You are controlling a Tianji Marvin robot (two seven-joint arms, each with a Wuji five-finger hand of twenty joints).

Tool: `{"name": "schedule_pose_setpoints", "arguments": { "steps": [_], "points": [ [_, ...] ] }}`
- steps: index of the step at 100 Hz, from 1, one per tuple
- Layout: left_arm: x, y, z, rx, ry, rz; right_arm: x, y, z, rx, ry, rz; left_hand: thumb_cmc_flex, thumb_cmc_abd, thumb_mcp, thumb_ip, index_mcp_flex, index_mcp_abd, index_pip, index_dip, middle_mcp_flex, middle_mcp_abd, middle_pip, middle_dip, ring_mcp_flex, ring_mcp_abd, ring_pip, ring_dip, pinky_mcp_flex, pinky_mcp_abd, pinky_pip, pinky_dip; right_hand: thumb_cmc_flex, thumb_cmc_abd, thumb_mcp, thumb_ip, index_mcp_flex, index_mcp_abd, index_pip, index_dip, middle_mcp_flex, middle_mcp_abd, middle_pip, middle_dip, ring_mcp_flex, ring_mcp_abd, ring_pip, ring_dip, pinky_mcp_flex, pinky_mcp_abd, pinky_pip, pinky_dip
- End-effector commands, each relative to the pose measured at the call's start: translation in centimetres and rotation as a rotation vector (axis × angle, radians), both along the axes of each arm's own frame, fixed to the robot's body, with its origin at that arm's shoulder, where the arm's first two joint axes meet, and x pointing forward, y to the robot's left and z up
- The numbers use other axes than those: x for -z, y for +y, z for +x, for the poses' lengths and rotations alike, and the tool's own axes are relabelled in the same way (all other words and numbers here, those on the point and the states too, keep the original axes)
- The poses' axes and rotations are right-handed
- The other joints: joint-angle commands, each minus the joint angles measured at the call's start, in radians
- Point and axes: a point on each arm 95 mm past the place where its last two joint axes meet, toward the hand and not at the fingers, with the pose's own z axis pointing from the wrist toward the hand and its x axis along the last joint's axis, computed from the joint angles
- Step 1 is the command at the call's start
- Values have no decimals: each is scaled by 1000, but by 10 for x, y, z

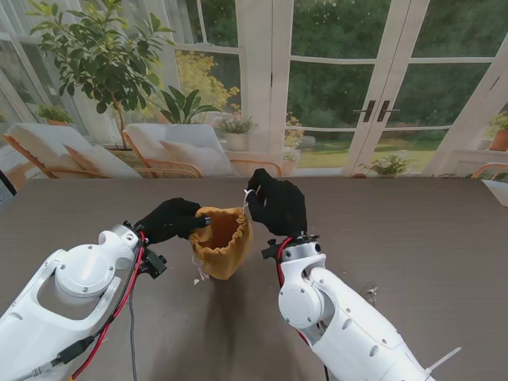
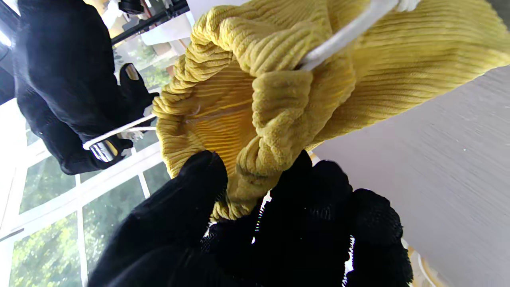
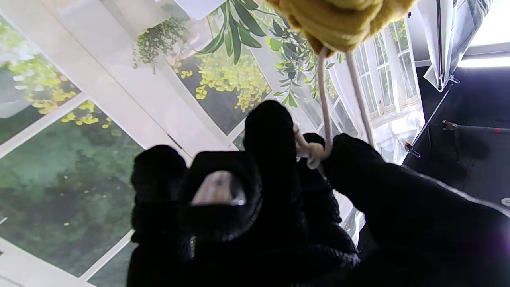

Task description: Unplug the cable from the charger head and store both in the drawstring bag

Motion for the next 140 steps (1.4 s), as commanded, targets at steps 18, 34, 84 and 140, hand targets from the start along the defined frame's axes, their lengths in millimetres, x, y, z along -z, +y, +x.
{"name": "schedule_pose_setpoints", "arguments": {
  "steps": [18, 34, 84, 140],
  "points": [
    [5, 5, -9, -40, -1, -19, -15, 7, -4, -19, 2, -10, -187, 13, 148, 76, -58, -20, -287, -123, -87, 43, -211, -214, -105, 80, -205, -77, -95, -33, -35, -53, 10, 1, 40, -31, -26, 12, 37, 14, 62, 20, 28, 18, 8, -78, 28, 20, 437, -24, 53, -42],
    [5, 10, -18, -86, -25, -23, -19, 8, -5, -18, 11, -18, -209, 6, 146, 76, -90, -60, -312, -143, -105, 40, -233, -223, -114, 84, -229, -86, -104, -27, -44, -61, 12, 0, 38, -30, -26, 12, 36, 15, 64, 22, 27, 18, 7, -72, 30, 21, 436, -18, 54, -41],
    [20, 18, -52, -130, -77, 89, -22, 10, -4, -11, 45, -20, -238, -61, 175, 63, -101, -87, -86, -59, -110, 20, -159, -167, -80, 51, -209, -99, -70, -24, -30, -78, 21, 2, 29, -26, -21, 19, 30, 16, 67, 31, 14, 18, 6, -54, 34, 24, 433, 4, 50, -40],
    [50, 14, -50, -122, -49, 173, -30, 10, -5, -9, 43, -24, -328, -198, 280, 50, -159, 23, -154, -52, -189, 10, -168, -192, -122, 27, -256, -114, -108, -46, -48, -100, 23, 1, 28, -25, -15, 28, 21, 17, 73, 37, 4, 18, 6, -48, 42, 27, 433, 14, 50, -36]
  ]
}}
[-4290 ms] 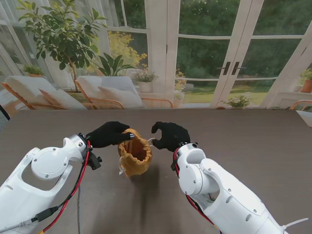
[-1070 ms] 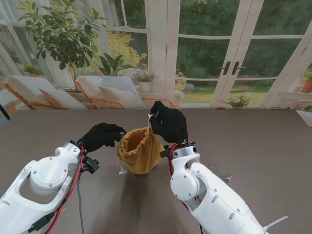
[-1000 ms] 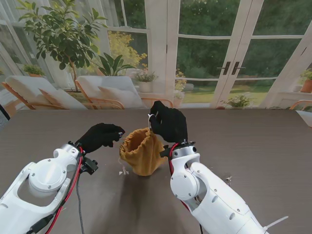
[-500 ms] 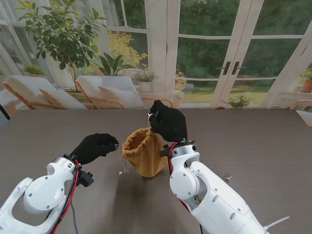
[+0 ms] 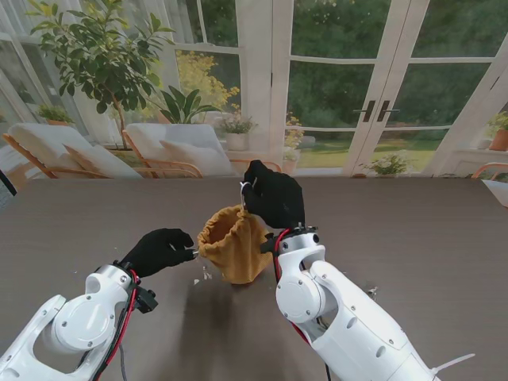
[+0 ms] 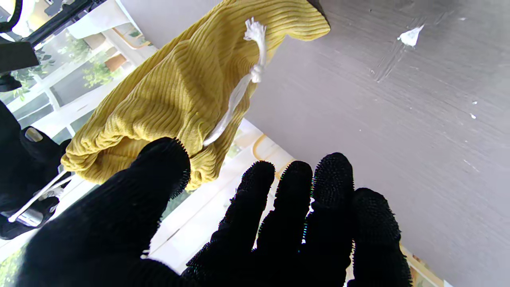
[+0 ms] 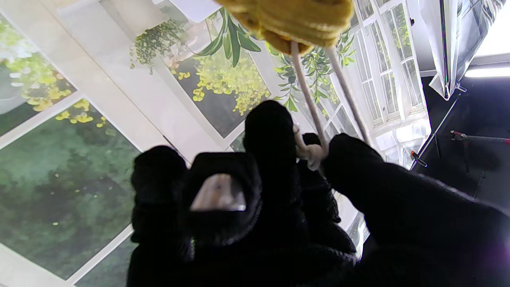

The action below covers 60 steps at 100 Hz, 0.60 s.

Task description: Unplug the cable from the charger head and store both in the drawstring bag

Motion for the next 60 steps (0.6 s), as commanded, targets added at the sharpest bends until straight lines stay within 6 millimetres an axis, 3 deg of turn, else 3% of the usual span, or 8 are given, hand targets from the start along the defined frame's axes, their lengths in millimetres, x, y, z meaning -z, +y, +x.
{"name": "schedule_pose_setpoints", "arguments": {
  "steps": [1, 10, 15, 28, 36, 42, 52, 60],
  "points": [
    [8, -2, 2, 17, 27, -11, -4, 3, -2, -12, -2, 5, -17, -38, 23, 5, -13, -19, -27, -25, -17, -18, 1, -11, -19, -1, 0, -8, -3, -43, 14, -5, 22, 2, 27, -24, -15, 13, 21, 17, 73, 37, 3, 18, 6, -48, 30, 10, 433, 14, 43, -35],
    [12, -3, 5, 37, 22, -9, -4, 3, -2, -12, -1, 2, -1, -35, -4, 4, 11, -205, -25, -36, -8, -46, 0, -16, -18, -14, 2, -7, -2, -58, 15, -8, 23, 1, 27, -24, -15, 13, 21, 18, 74, 37, 2, 19, 6, -47, 31, 10, 433, 15, 44, -34],
    [14, -4, 7, 47, 17, -4, -4, 3, -2, -14, 3, 1, 4, -42, -9, 4, 32, -252, 0, -24, 1, -56, 9, -8, -14, -24, 8, -4, 4, -64, 19, -9, 22, 2, 26, -24, -15, 13, 21, 18, 74, 38, 2, 19, 6, -44, 32, 11, 433, 16, 44, -34],
    [17, -8, 10, 52, 4, 0, -3, 3, -3, -22, 12, -7, 11, -70, 6, -2, 70, -269, 69, 16, 28, -63, 45, 38, 9, -37, 33, 6, 26, -64, 29, -13, 23, 1, 26, -24, -13, 15, 19, 18, 74, 41, 1, 20, 6, -43, 33, 11, 433, 18, 43, -34],
    [19, -9, 11, 50, -2, -2, -2, 2, -3, -32, 20, -16, 70, -93, -21, -51, 77, -276, 103, 58, 36, -68, 57, 54, 19, -42, 42, 6, 37, -62, 33, -16, 22, 0, 26, -24, -8, 17, 17, 18, 75, 38, 2, 21, 6, -45, 35, 12, 433, 17, 44, -33],
    [21, -10, 12, 51, -1, 0, -2, 1, -3, -42, 33, -24, 142, -111, -54, -69, 95, -287, 134, 72, 51, -76, 71, 66, 34, -49, 51, 5, 49, -60, 37, -20, 22, -1, 27, -24, -7, 17, 16, 19, 77, 38, 3, 22, 6, -46, 38, 13, 434, 17, 45, -33],
    [23, -11, 12, 49, -6, 12, -2, 0, -3, -55, 44, -43, 259, -129, -97, -53, 116, -295, 226, 68, 75, -87, 97, 84, 58, -62, 67, 2, 72, -57, 48, -28, 22, -2, 28, -24, -4, 16, 13, 21, 78, 41, 3, 24, 6, -47, 43, 15, 434, 17, 45, -32],
    [25, -11, 13, 44, -8, 14, -2, -2, -2, -61, 51, -52, 300, -126, -72, -52, 134, -295, 275, 37, 113, -94, 77, 283, 77, -62, 76, -4, 88, -49, 56, -37, 22, -3, 29, -23, -1, 13, 11, 22, 79, 42, 3, 25, 6, -47, 44, 16, 434, 17, 46, -31]
  ]
}}
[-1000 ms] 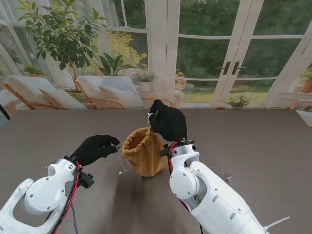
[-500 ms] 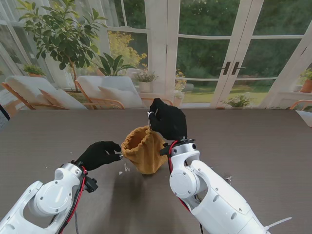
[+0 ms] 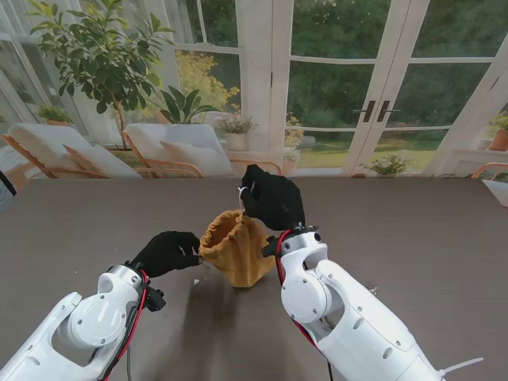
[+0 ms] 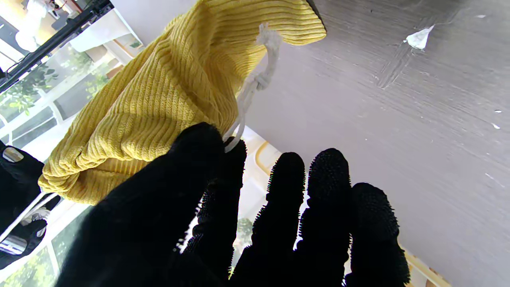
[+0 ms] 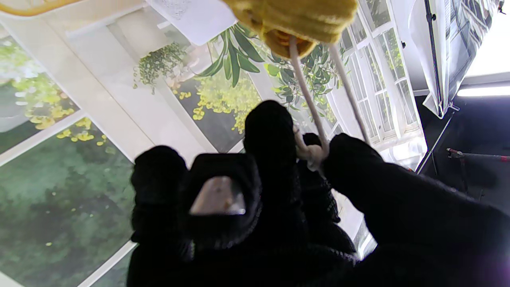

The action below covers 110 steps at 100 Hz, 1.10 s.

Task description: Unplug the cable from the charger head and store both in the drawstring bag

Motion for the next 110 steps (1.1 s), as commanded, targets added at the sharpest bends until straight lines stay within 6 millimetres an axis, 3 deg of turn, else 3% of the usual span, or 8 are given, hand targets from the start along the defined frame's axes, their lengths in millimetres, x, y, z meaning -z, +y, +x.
{"name": "schedule_pose_setpoints", "arguments": {
  "steps": [1, 12, 28, 48, 64, 81, 110],
  "points": [
    [4, -3, -1, 6, 14, -5, -2, 0, -1, -15, 1, -6, 53, -39, 16, -6, 35, -35, 47, -17, 36, -20, -8, 105, 40, -6, 29, -4, 16, -22, 43, -11, 22, -3, 29, -24, -1, 6, 10, 22, 79, 41, 3, 23, 6, -47, 31, 12, 434, 17, 46, -31],
    [4, -4, 0, -6, 10, -14, -2, -1, -1, -17, 10, -10, 85, -18, 27, -2, 68, -36, 76, -31, 85, -26, -47, 167, 60, -1, 34, -7, 32, -11, 49, -15, 22, -2, 28, -24, -1, 6, 9, 24, 79, 42, 1, 24, 6, -46, 31, 12, 433, 17, 46, -31],
    [5, -6, 0, -23, 7, -31, -2, -1, 0, -14, 18, -7, 115, 7, 40, 5, 92, -28, 86, -37, 127, -29, -57, 180, 79, 9, 39, -8, 45, 2, 54, -16, 22, -3, 28, -23, 0, 6, 7, 26, 80, 42, 0, 25, 6, -46, 32, 13, 433, 18, 45, -31],
    [8, -6, -1, -14, 17, -20, -4, -2, 0, -9, 31, 4, 123, -45, 59, -1, 64, -52, 79, -27, 142, -51, -109, 226, 76, -15, 39, -10, 44, -17, 54, -24, 23, -4, 29, -23, 0, 6, 6, 28, 82, 43, -1, 26, 6, -45, 34, 14, 433, 19, 45, -30],
    [11, -8, 1, -19, 19, -36, -5, -3, 2, -8, 40, 3, 157, -15, 91, 4, 131, -43, 190, -2, 190, -58, -128, 252, 100, -8, 44, -14, 63, -3, 63, -30, 24, -4, 30, -23, 0, 6, 5, 28, 82, 43, -2, 27, 5, -44, 35, 14, 433, 19, 44, -29],
    [12, -9, -2, -41, 43, -78, -6, -5, 5, -6, 48, -5, 226, 73, 39, 15, 82, -17, 270, 103, 170, -23, -90, 304, 80, 13, 51, -6, 37, 4, 57, -24, 24, -4, 29, -23, 0, 6, 5, 28, 83, 43, -3, 28, 5, -44, 35, 14, 433, 20, 44, -29],
    [15, -5, -9, -59, 81, -136, -5, -10, 10, -23, 72, -38, 285, 133, -25, 15, 44, 31, 344, 253, 133, 5, -46, 369, 36, 33, 56, 9, -15, 2, 38, 13, 25, -6, 29, -23, 2, 7, 4, 29, 83, 44, -4, 29, 5, -47, 33, 13, 432, 17, 40, -30]
  ]
}}
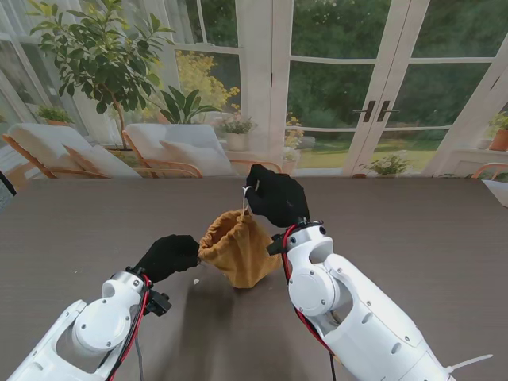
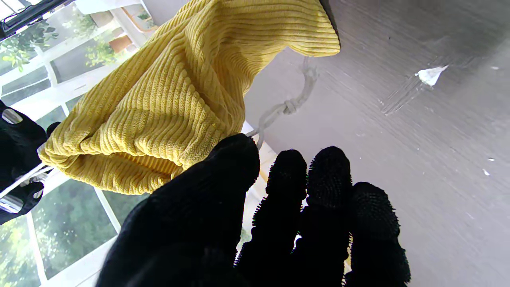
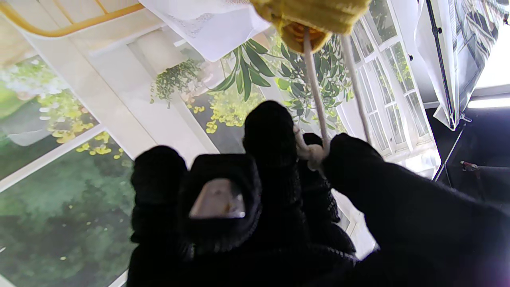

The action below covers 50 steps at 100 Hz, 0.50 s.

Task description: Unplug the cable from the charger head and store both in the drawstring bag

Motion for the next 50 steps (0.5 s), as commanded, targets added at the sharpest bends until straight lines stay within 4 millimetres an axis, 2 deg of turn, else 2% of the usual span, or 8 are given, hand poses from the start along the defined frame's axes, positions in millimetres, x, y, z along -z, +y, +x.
{"name": "schedule_pose_setpoints", "arguments": {
  "steps": [1, 10, 22, 35, 50],
  "points": [
    [2, -2, -4, 19, 21, -6, -3, -1, 1, -12, -1, -12, 98, 92, 8, 16, 36, -28, 213, 122, -17, 9, 25, 25, -31, 32, 28, 10, -37, -2, 12, 28, 25, -5, 30, -23, 1, 6, 6, 29, 72, 44, -2, 19, 5, -49, 24, 8, 432, 17, 40, -30],
    [1, -1, -5, 22, 29, -18, -2, -2, 3, -16, 3, -22, 106, 107, 6, 1, 34, -1, 234, 166, -22, 10, 49, 47, -39, 37, 28, 14, -50, 2, 5, 36, 25, -5, 30, -23, 3, 4, 4, 30, 70, 41, -3, 20, 5, -52, 22, 8, 432, 14, 39, -30],
    [1, 1, -7, 20, 37, -33, -2, -5, 6, -28, 8, -39, 92, 133, 17, -31, 75, 16, 234, 197, -13, 10, 117, 52, -31, 49, 36, 26, -55, 15, -2, 52, 24, -6, 31, -23, 4, 4, 2, 32, 70, 41, -4, 20, 5, -52, 22, 8, 432, 13, 39, -30],
    [0, 2, -9, 26, 51, -41, -3, -7, 7, -29, 7, -48, 53, 110, 84, -61, 104, 47, 210, 171, -3, 13, 150, 37, -24, 60, 41, 35, -59, 30, -9, 59, 24, -5, 31, -23, 4, 3, 1, 33, 71, 40, -3, 21, 6, -54, 23, 8, 432, 12, 39, -29],
    [-2, 6, -13, 50, 83, -42, -5, -9, 8, -20, 4, -47, 21, 101, 108, -84, 110, 85, 202, 144, -9, 13, 159, 45, -39, 63, 33, 39, -79, 26, -18, 59, 25, -6, 32, -23, 5, 2, 0, 34, 71, 39, -3, 21, 6, -54, 24, 9, 432, 12, 39, -28]
  ]
}}
